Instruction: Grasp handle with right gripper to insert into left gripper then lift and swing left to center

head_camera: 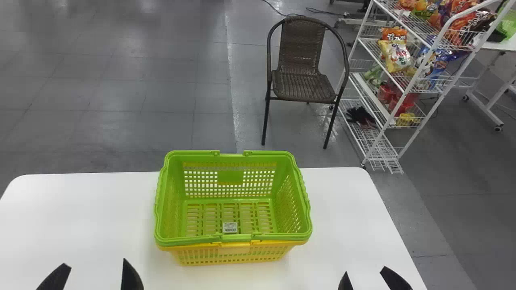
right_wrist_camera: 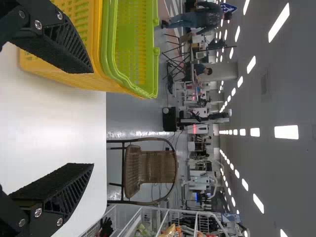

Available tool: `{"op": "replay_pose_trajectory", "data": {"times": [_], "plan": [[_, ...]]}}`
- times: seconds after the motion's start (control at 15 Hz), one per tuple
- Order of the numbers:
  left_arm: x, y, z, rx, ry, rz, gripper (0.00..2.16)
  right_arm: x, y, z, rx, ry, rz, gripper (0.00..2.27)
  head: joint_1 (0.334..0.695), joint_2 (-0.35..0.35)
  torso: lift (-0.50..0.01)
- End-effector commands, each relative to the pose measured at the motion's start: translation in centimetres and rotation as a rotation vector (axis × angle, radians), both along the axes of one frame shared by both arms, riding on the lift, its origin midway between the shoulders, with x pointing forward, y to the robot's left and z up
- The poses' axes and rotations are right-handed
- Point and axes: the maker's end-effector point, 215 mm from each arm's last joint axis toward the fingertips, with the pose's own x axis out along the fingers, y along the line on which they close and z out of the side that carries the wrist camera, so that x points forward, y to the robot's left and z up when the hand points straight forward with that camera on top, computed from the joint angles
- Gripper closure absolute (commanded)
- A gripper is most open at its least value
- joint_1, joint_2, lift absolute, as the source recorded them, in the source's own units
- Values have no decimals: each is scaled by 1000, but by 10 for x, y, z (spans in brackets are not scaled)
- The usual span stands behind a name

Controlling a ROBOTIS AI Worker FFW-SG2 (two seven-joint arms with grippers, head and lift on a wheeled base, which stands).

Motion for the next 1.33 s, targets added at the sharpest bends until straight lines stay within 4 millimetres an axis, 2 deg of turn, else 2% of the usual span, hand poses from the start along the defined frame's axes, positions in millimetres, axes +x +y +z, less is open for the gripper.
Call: {"op": "replay_pose_trajectory", "data": {"times": [0.0, 0.47, 0.67, 0.87, 1.07, 1.27], "plan": [[26, -4, 2, 18, 41, -19, 70, 0, 0, 0, 0, 0, -1, 157, 695, -152, 0], [107, -13, 12, 69, 176, -101, 73, -1, -2, -1, -2, 2, -4, 157, 695, -159, 0], [126, -18, -1, 16, 282, -188, 73, -2, -2, -1, -2, 4, -4, 157, 695, -159, 0], [145, -23, 2, -75, 319, -257, 73, -3, -3, -2, -2, 5, -6, 157, 695, -164, 0], [162, -31, -4, -170, 415, -331, 73, -5, -3, -2, -3, 8, -5, 157, 695, -164, 0], [173, -47, -14, -241, 531, -433, 87, -6, -3, -2, -3, 10, -6, 157, 695, -174, 0]]}}
